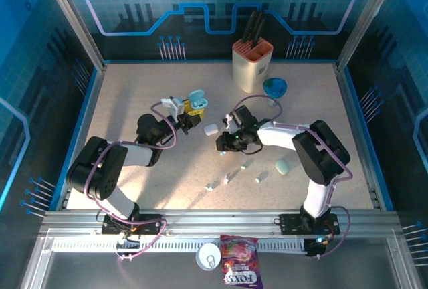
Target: Insert wireless bluetooth earbuds into charging case
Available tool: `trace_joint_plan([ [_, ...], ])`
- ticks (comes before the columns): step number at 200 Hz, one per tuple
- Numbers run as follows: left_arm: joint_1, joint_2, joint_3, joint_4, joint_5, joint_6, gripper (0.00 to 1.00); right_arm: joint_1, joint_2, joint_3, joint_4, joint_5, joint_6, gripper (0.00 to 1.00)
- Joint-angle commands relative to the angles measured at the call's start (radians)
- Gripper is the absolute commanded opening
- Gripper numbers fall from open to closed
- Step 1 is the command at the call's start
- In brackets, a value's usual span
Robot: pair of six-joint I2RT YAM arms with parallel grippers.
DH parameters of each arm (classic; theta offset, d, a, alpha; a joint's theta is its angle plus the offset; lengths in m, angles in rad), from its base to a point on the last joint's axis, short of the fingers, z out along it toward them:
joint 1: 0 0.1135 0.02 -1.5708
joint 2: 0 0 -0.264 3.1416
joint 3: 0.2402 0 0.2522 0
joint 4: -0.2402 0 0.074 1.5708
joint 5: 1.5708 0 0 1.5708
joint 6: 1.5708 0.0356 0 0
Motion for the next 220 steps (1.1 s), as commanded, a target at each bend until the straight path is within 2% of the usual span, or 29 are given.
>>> trace_joint_plan([
  [1, 0.011, -0.012, 0.012, 0.042, -0.004, -0.006, 0.28, 0.023, -0.05, -0.031, -0.005, -0.005, 0.011, 0.3],
  [73, 0.012, -0.026, 0.002, 0.04, -0.009, -0.001, 0.28, 0.035, -0.088, -0.075, -0.002, 0.011, 0.011, 0.29],
  [115, 0.012, -0.025, 0.003, 0.041, -0.006, -0.001, 0.28, 0.038, -0.119, -0.089, 0.088, -0.034, 0.013, 0.41],
  [127, 0.013, -0.026, 0.003, 0.041, -0.006, -0.002, 0.28, 0.037, -0.127, -0.099, 0.106, -0.015, 0.036, 0.42],
  [155, 0.012, -0.025, 0.002, 0.041, -0.003, -0.002, 0.28, 0.023, -0.124, -0.118, 0.123, 0.023, 0.078, 0.42],
  [220, 0.012, -0.024, -0.008, 0.041, 0.003, -0.007, 0.28, -0.026, -0.007, -0.064, 0.083, -0.087, -0.003, 0.38],
])
